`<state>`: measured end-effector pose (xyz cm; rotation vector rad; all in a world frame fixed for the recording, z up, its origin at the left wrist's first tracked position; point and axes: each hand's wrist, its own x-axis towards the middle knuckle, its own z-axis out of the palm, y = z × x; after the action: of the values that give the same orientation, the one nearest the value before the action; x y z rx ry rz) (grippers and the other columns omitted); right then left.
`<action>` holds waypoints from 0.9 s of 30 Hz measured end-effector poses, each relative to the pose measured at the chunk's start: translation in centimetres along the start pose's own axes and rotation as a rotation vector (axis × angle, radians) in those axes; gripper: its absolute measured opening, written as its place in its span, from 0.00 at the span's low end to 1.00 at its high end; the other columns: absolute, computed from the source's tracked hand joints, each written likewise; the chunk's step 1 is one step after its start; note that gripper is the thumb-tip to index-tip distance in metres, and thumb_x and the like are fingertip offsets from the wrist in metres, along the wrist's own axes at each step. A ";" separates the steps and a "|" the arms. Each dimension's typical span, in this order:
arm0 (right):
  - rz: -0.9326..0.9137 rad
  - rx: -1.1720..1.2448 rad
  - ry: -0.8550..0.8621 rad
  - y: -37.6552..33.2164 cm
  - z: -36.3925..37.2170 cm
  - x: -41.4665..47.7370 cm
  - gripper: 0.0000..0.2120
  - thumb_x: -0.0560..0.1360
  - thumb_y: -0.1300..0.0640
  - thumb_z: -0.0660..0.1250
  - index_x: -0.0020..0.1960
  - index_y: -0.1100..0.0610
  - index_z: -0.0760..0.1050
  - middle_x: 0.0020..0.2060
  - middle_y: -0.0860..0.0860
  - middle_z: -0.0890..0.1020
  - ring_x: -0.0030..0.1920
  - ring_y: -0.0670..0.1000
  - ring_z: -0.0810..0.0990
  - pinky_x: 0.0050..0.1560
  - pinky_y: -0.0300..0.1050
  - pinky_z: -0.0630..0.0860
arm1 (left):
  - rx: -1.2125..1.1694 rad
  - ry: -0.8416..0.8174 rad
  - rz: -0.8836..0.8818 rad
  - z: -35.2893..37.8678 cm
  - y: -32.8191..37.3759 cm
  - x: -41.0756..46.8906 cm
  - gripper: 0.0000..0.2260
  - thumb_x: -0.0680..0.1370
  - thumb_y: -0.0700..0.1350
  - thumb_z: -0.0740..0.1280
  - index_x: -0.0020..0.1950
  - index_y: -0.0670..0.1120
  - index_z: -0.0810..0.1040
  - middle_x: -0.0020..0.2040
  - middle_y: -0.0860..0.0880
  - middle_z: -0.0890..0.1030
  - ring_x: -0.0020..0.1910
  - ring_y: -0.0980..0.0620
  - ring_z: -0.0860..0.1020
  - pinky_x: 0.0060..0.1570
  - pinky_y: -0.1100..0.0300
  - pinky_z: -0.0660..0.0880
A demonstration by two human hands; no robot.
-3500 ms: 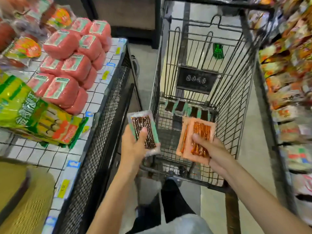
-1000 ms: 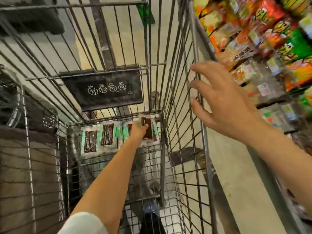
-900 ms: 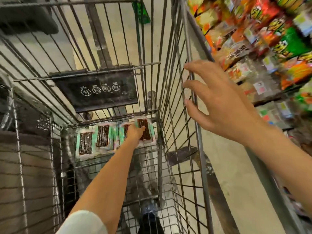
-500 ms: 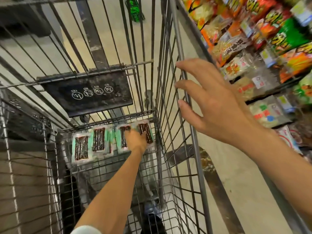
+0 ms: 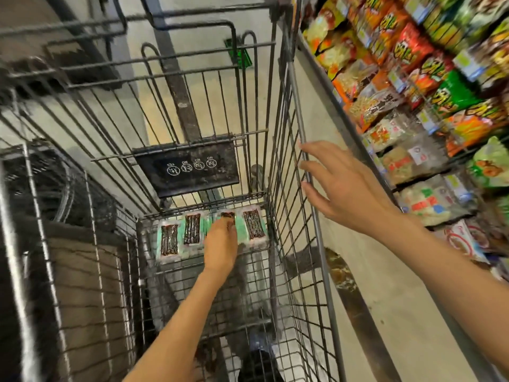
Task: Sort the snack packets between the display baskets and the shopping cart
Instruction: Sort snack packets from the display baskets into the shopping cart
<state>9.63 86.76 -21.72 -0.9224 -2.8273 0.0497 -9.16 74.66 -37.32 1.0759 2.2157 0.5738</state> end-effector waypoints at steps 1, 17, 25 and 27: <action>0.001 0.008 -0.002 -0.5 -0.6 -0.5 0.12 0.75 0.60 0.67 0.55 0.67 0.77 0.62 0.63 0.76 0.64 0.62 0.73 0.59 0.58 0.75 | 0.016 0.003 0.073 -1.9 0.3 -2.0 0.10 0.81 0.39 0.60 0.59 0.38 0.76 0.53 0.42 0.79 0.51 0.43 0.78 0.48 0.53 0.73; -0.175 0.671 -0.236 -26.7 -10.0 -16.2 0.15 0.79 0.49 0.62 0.63 0.54 0.75 0.62 0.44 0.74 0.65 0.38 0.65 0.66 0.23 0.51 | 0.010 0.359 0.116 -21.4 -6.6 -41.1 0.17 0.79 0.47 0.62 0.65 0.40 0.76 0.62 0.46 0.78 0.61 0.55 0.74 0.62 0.68 0.65; -0.334 0.857 -0.325 -38.7 -13.5 -24.0 0.15 0.74 0.57 0.64 0.59 0.57 0.78 0.58 0.43 0.76 0.62 0.41 0.71 0.62 0.24 0.61 | -0.171 0.743 -0.172 -20.0 -12.1 -61.4 0.14 0.79 0.43 0.62 0.61 0.39 0.78 0.59 0.46 0.80 0.57 0.56 0.76 0.59 0.67 0.69; -0.392 0.848 -0.350 -40.8 -13.9 -25.1 0.13 0.74 0.60 0.66 0.58 0.59 0.79 0.57 0.47 0.78 0.61 0.42 0.73 0.62 0.23 0.61 | -0.178 0.808 -0.273 -19.3 -13.2 -65.0 0.13 0.78 0.43 0.63 0.61 0.43 0.78 0.59 0.49 0.80 0.56 0.56 0.77 0.58 0.70 0.68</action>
<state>8.11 38.71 -8.35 -0.1722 -2.7433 1.3337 2.31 12.29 -9.96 0.4572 2.8415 1.2076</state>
